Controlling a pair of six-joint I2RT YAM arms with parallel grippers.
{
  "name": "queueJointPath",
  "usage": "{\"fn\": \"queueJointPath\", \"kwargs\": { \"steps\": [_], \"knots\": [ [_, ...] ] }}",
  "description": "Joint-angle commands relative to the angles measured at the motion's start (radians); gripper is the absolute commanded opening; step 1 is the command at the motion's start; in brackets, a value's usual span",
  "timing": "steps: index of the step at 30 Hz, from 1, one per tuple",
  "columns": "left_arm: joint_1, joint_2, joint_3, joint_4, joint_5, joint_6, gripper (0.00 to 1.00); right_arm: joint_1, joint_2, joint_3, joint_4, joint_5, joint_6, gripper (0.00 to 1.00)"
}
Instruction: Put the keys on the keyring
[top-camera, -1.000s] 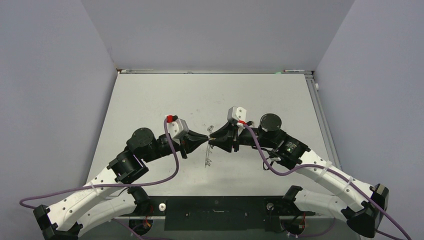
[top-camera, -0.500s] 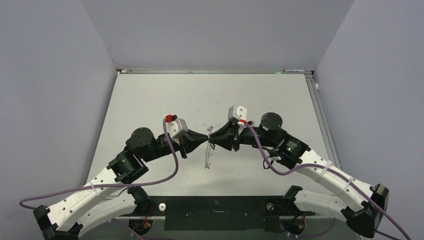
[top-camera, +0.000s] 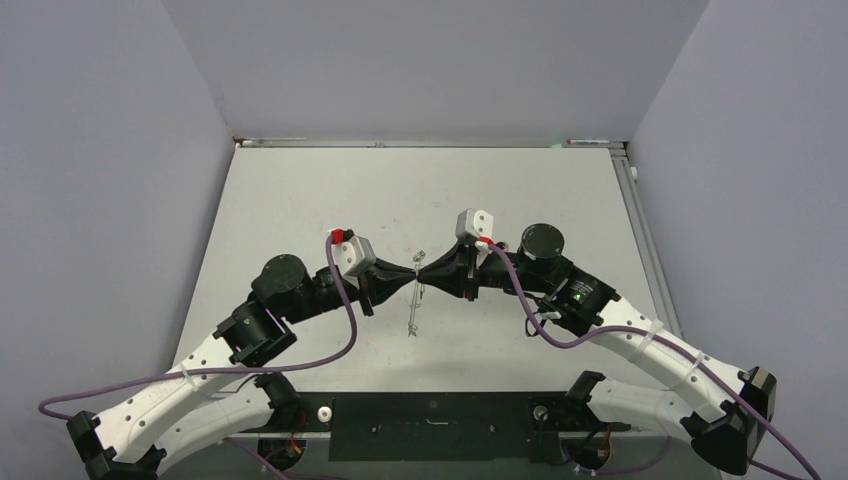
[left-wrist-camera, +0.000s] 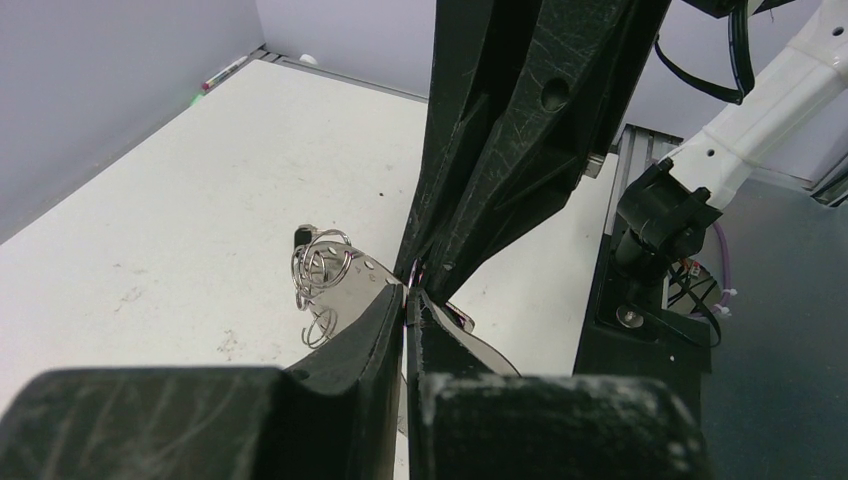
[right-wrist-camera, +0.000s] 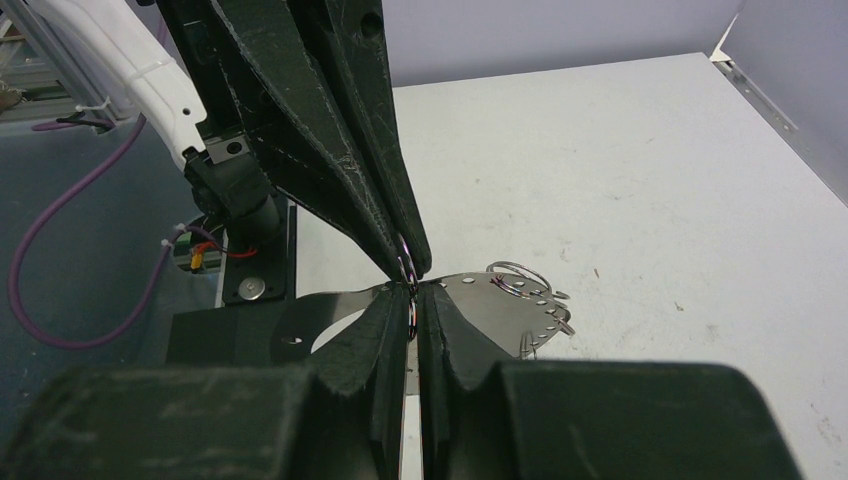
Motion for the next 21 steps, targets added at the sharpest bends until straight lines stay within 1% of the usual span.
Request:
{"fn": "queueJointPath", "kwargs": {
  "steps": [1, 4, 6, 8, 10, 15, 18, 21],
  "knots": [
    [-0.004, 0.007, 0.02, 0.043, 0.028, 0.022, 0.03, 0.004, 0.008, 0.028, 0.079, -0.038, -0.009, 0.05],
    [-0.004, 0.007, 0.027, 0.021, 0.034, 0.035, 0.26, 0.003, 0.002, 0.033, 0.048, -0.023, -0.02, 0.05],
    [-0.004, 0.008, 0.029, 0.012, 0.047, 0.044, 0.34, 0.004, -0.004, 0.037, 0.026, -0.007, -0.021, 0.05],
    [-0.004, 0.008, 0.033, 0.009, 0.056, 0.052, 0.39, 0.004, -0.011, 0.039, 0.004, 0.007, -0.021, 0.05],
    [-0.004, 0.005, 0.04, -0.028, 0.063, 0.064, 0.41, 0.003, -0.02, 0.042, -0.013, 0.018, -0.048, 0.05],
    [-0.005, -0.006, 0.054, -0.089, 0.126, 0.118, 0.43, 0.003, -0.032, 0.076, -0.14, 0.045, -0.086, 0.05],
    [-0.004, 0.021, 0.103, -0.159, 0.178, 0.148, 0.43, 0.005, -0.032, 0.105, -0.214, 0.063, -0.114, 0.05],
    [-0.004, 0.039, 0.155, -0.232, 0.193, 0.177, 0.43, 0.006, -0.039, 0.129, -0.279, 0.08, -0.14, 0.05]
  ]
}}
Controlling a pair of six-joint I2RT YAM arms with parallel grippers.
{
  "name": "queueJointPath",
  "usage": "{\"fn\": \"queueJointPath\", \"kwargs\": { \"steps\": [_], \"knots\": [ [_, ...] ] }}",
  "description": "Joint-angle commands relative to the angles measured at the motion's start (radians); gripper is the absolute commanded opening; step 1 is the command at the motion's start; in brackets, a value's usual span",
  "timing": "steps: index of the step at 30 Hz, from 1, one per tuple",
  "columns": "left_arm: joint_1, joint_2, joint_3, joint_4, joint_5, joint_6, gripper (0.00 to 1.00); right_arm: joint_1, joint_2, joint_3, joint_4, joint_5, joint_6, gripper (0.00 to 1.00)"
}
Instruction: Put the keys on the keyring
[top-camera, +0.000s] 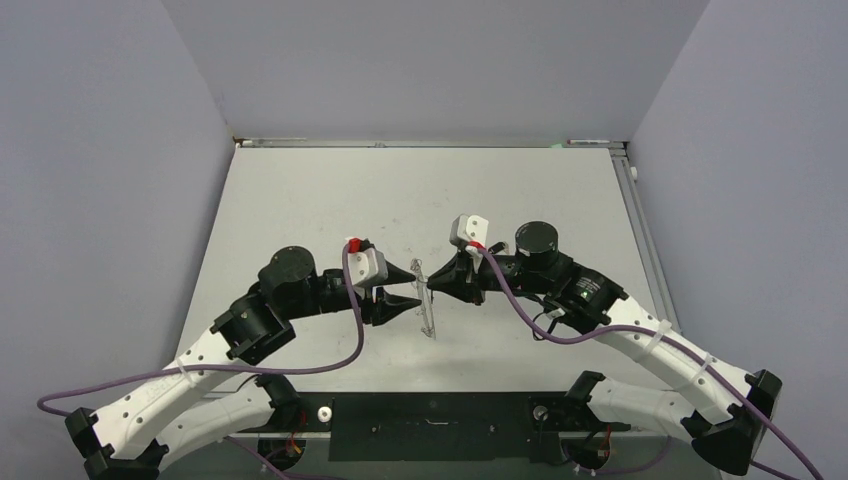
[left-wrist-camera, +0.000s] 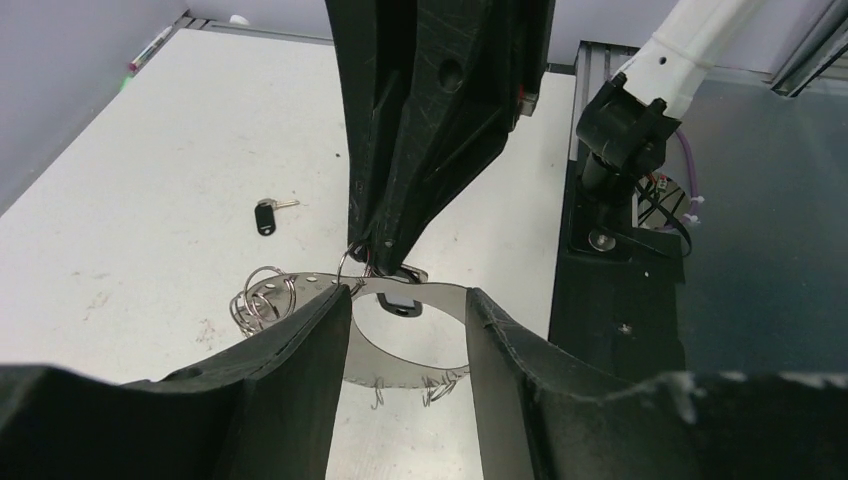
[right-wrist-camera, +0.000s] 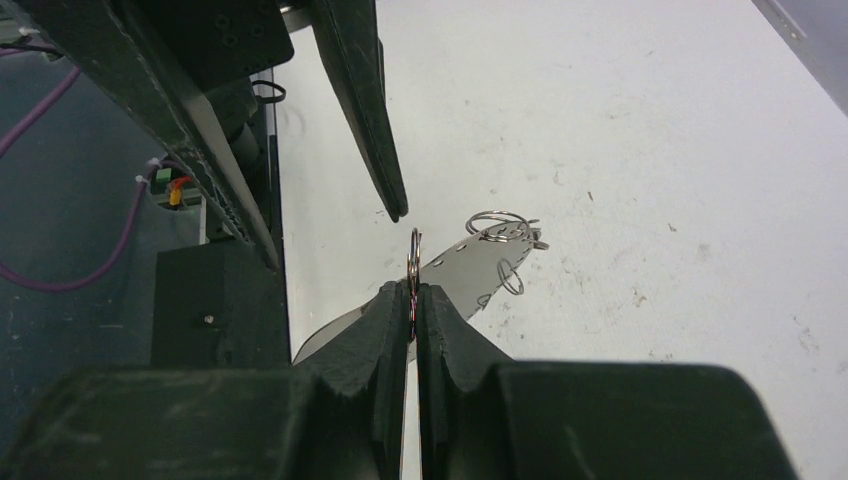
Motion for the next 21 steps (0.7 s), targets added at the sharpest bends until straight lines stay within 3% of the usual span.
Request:
{"fn": "queueJointPath", "kwargs": {
  "steps": [1, 10, 15, 21],
  "knots": [
    [-0.003, 0.018, 0.112, -0.092, 0.076, 0.064, 0.43, 0.002, -0.038, 0.087, -0.076, 0.031, -0.064, 0.05],
    [-0.003, 0.115, 0.23, -0.207, 0.128, 0.084, 0.42, 0.012, -0.048, 0.142, -0.205, 0.042, -0.105, 0.05],
    [-0.003, 0.183, 0.279, -0.224, 0.157, 0.074, 0.35, 0.021, -0.059, 0.156, -0.24, 0.034, -0.117, 0.05],
    [-0.005, 0.204, 0.3, -0.225, 0.173, 0.08, 0.33, 0.023, -0.067, 0.157, -0.257, 0.022, -0.128, 0.05]
  ]
}}
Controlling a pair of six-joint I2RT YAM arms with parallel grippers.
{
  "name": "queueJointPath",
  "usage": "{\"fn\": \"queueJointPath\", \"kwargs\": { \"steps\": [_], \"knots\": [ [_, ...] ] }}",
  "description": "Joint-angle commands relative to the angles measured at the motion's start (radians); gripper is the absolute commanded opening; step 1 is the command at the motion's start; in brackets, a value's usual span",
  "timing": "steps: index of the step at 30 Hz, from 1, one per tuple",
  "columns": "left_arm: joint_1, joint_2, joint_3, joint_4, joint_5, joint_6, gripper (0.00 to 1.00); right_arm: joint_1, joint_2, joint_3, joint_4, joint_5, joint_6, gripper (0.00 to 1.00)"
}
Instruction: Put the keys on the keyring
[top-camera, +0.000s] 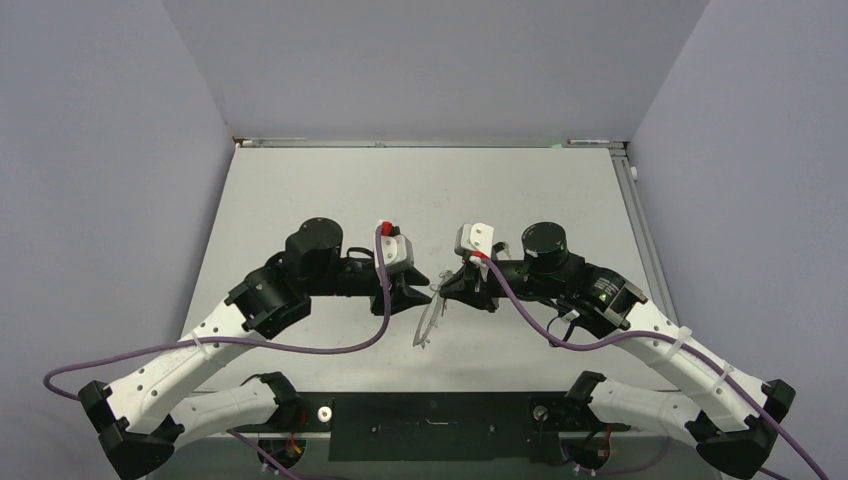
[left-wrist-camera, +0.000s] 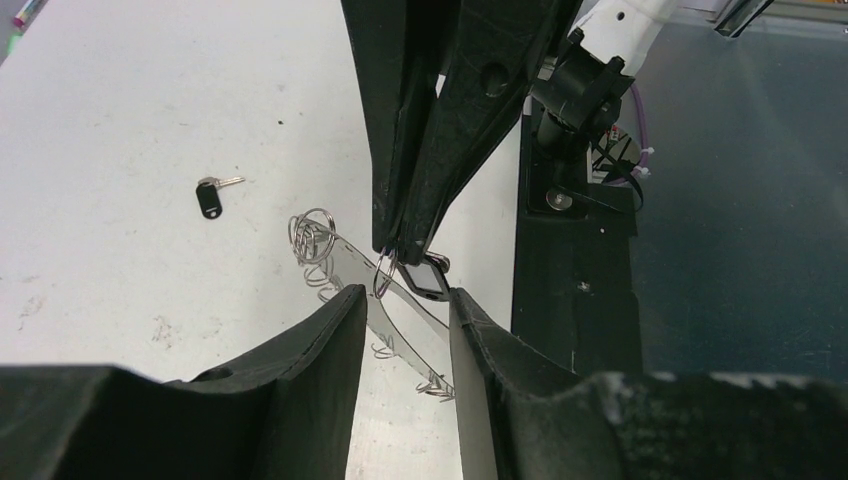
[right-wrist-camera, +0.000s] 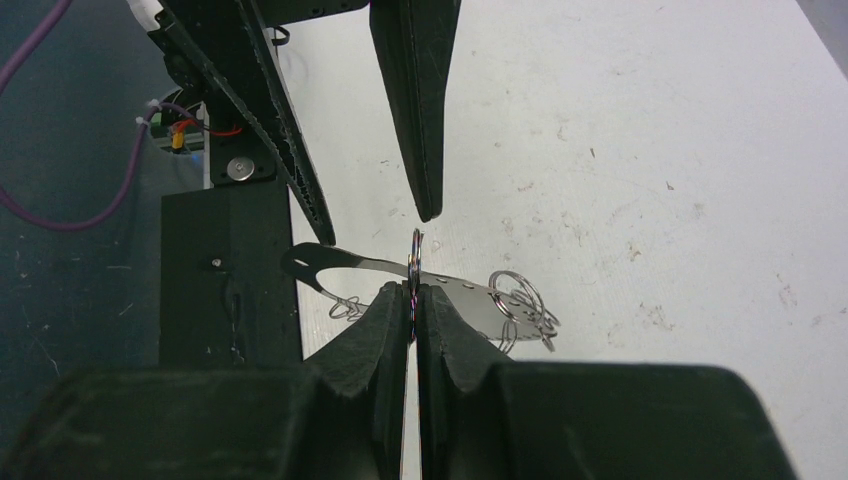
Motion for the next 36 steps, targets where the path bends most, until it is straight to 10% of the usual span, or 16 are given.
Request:
{"fn": "queueJointPath", "kwargs": {
  "steps": [1, 36],
  "knots": [
    [-0.004, 0.003, 0.064, -0.001, 0.049, 0.015, 0.33, 0.009, -0.03, 0.051, 0.019, -0.016, -0.024, 0.05],
    [-0.024, 0.056, 0.059, 0.062, 0.081, -0.003, 0.24, 0.014, -0.026, 0.055, 0.016, -0.085, -0.029, 0.05]
  ]
}}
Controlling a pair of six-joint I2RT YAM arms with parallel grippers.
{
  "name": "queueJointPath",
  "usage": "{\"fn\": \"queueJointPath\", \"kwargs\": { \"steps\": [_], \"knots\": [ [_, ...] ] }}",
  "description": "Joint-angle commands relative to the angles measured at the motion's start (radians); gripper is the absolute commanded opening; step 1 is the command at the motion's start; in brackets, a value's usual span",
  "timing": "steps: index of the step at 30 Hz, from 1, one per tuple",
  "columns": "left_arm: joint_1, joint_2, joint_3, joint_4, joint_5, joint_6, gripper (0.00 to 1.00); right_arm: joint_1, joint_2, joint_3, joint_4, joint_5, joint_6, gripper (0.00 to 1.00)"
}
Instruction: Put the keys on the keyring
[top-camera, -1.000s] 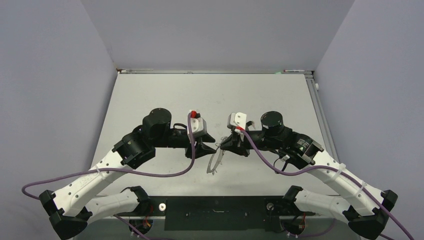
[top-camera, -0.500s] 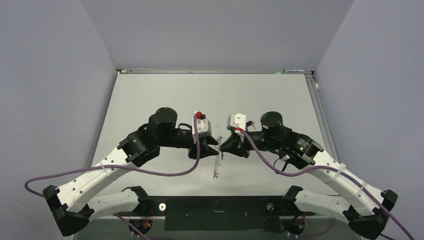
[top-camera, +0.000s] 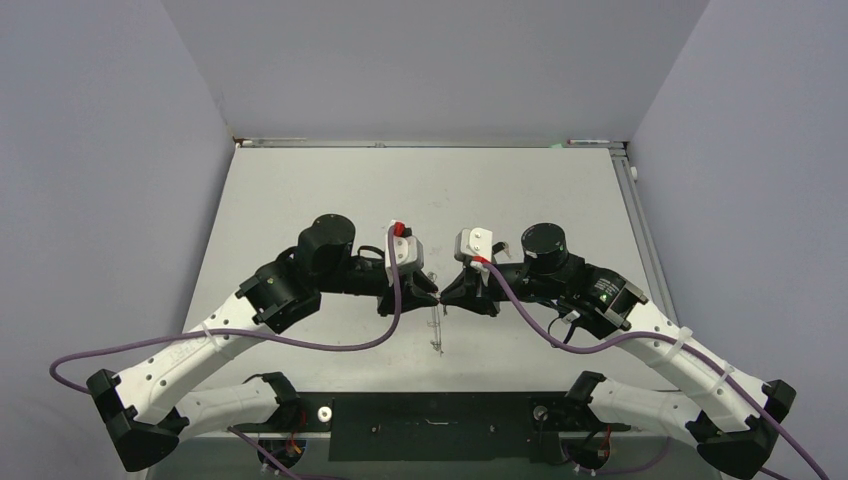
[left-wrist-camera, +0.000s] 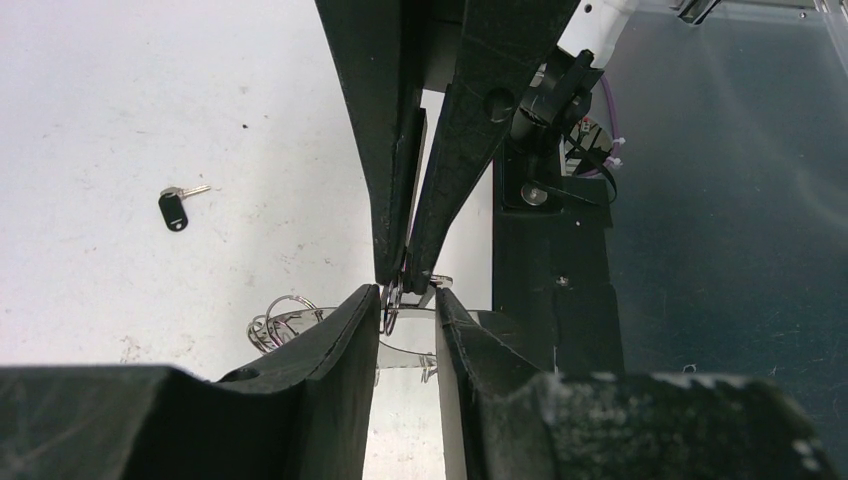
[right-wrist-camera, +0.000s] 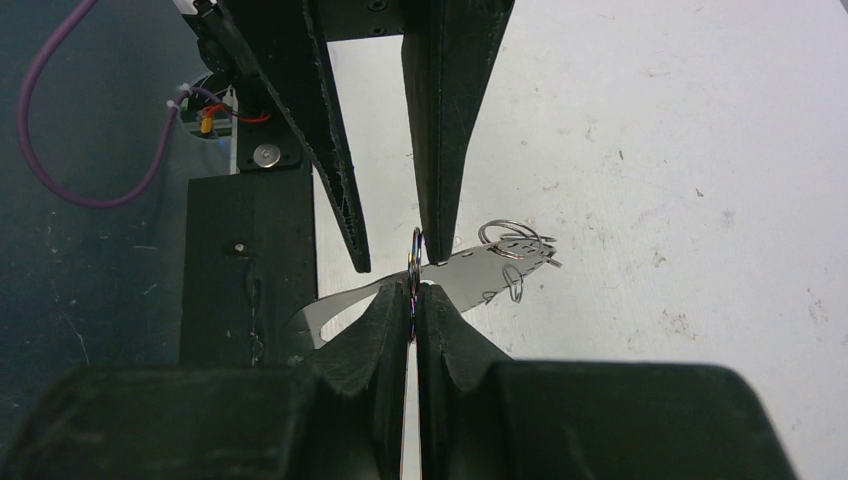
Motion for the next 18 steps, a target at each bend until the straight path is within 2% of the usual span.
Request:
{"fn": "queueJointPath", "kwargs": {
  "steps": [1, 9, 18],
  "knots": [
    [-0.004, 0.001, 0.029, 0.074, 0.036, -0.016, 0.23, 0.009, -0.023, 0.055, 0.038, -0.032, -0.015, 0.05],
    [-0.007, 0.006, 0.023, 0.086, 0.043, -0.026, 0.16, 0.01, -0.02, 0.05, 0.045, -0.034, -0.011, 0.05],
    [-0.005, 0.007, 0.023, 0.056, 0.034, -0.011, 0.2, 0.011, -0.028, 0.051, 0.047, -0.03, -0.007, 0.05]
  ]
}}
